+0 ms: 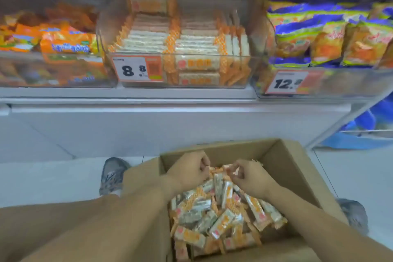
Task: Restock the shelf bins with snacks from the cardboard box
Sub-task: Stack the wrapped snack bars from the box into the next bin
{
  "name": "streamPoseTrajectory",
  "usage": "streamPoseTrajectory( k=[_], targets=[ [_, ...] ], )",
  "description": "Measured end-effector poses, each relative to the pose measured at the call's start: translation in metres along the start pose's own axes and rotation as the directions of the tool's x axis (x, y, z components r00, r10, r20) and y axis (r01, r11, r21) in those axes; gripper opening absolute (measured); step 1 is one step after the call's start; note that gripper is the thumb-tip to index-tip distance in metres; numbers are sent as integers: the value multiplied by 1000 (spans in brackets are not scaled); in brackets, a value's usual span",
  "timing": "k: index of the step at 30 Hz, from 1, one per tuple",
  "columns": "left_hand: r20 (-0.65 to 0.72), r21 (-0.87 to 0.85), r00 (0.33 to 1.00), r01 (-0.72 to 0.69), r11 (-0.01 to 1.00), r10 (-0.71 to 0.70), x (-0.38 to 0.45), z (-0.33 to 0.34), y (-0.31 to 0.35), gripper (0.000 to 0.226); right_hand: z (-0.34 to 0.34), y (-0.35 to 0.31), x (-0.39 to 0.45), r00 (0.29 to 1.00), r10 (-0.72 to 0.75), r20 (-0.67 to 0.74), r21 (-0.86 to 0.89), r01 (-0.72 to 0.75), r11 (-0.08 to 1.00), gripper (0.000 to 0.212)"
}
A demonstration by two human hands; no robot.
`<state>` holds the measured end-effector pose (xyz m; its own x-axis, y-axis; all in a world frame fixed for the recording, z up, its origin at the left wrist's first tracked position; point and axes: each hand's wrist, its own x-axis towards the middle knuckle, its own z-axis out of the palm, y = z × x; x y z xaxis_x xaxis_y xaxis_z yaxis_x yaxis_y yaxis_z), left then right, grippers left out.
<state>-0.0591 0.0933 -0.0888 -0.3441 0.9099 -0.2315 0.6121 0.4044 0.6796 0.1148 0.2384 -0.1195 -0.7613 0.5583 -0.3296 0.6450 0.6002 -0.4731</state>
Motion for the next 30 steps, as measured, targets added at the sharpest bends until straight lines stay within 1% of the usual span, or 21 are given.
streamPoseTrajectory(
  k=[2, 3, 5, 6, 7, 8, 9, 11, 12, 14, 15, 17, 19, 20, 22, 23, 24, 26, 28, 29, 30],
  targets=[
    [61, -26, 990, 130, 991, -128, 0, 59, -17, 17, 33, 49, -12, 965, 205, 165, -93, -191, 977, 27],
    [102, -34, 978, 184, 982, -180, -4, 87, -25, 20, 46, 67, -21, 936, 285, 208, -134, -262, 956, 37],
    [223, 7, 941, 259, 966, -254, -15, 133, -42, 31, 73, 102, -38, 881, 390, 268, -209, -341, 916, 58],
    [272, 71, 922, 267, 961, -276, -21, 150, -51, 38, 81, 110, -47, 853, 418, 313, -231, -358, 905, 71],
    [282, 136, 914, 262, 955, -291, -26, 163, -59, 45, 92, 122, -53, 825, 443, 352, -240, -377, 894, 83],
    [247, 178, 922, 258, 950, -297, -30, 171, -67, 47, 97, 128, -55, 805, 456, 379, -252, -385, 888, 90],
    [180, 199, 938, 261, 945, -297, -33, 175, -72, 49, 102, 133, -56, 793, 469, 389, -222, -413, 883, 92],
    [-23, 263, 965, 259, 929, -263, -34, 177, -78, 50, 105, 135, -54, 777, 531, 338, -90, -535, 840, 104],
    [-120, 315, 963, 268, 910, -242, -33, 177, -79, 52, 105, 134, -51, 776, 548, 313, -33, -567, 823, 108],
    [-297, 365, 929, 326, 872, -223, -30, 176, -79, 58, 108, 135, -47, 769, 570, 291, 36, -604, 796, 107],
    [-362, 346, 903, 360, 866, -231, -29, 176, -79, 59, 108, 134, -46, 773, 562, 294, 67, -603, 795, 106],
    [-405, 239, 867, 406, 882, -290, -24, 175, -81, 61, 114, 136, -41, 750, 568, 338, 173, -643, 746, 106],
    [-377, 91, 853, 422, 902, -361, -19, 170, -83, 68, 115, 129, -36, 709, 584, 396, 220, -690, 689, 104],
    [-348, 38, 839, 458, 888, -418, -18, 167, -85, 70, 119, 129, -33, 704, 580, 409, 196, -689, 698, 92],
    [-250, 26, 786, 589, 808, -565, -17, 161, -86, 70, 123, 124, -28, 725, 550, 414, 170, -656, 736, 36],
    [-208, 59, 761, 637, 769, -614, -18, 159, -87, 68, 126, 121, -27, 735, 522, 433, 173, -636, 752, 30],
    [-185, 99, 752, 654, 750, -632, -20, 159, -89, 65, 129, 115, -28, 730, 500, 467, 162, -626, 762, 33],
    [-191, 147, 770, 636, 758, -609, -24, 161, -92, 58, 134, 102, -30, 732, 448, 513, 148, -590, 794, 31],
    [-212, 198, 800, 597, 777, -561, -28, 167, -96, 51, 140, 93, -31, 754, 430, 497, 161, -567, 808, 31],
    [-207, 228, 813, 580, 782, -543, -29, 170, -98, 49, 143, 90, -31, 765, 441, 469, 181, -572, 800, 28],
    [-195, 249, 824, 566, 786, -532, -31, 174, -100, 48, 145, 88, -29, 760, 457, 462, 225, -599, 769, 31]
  ],
)
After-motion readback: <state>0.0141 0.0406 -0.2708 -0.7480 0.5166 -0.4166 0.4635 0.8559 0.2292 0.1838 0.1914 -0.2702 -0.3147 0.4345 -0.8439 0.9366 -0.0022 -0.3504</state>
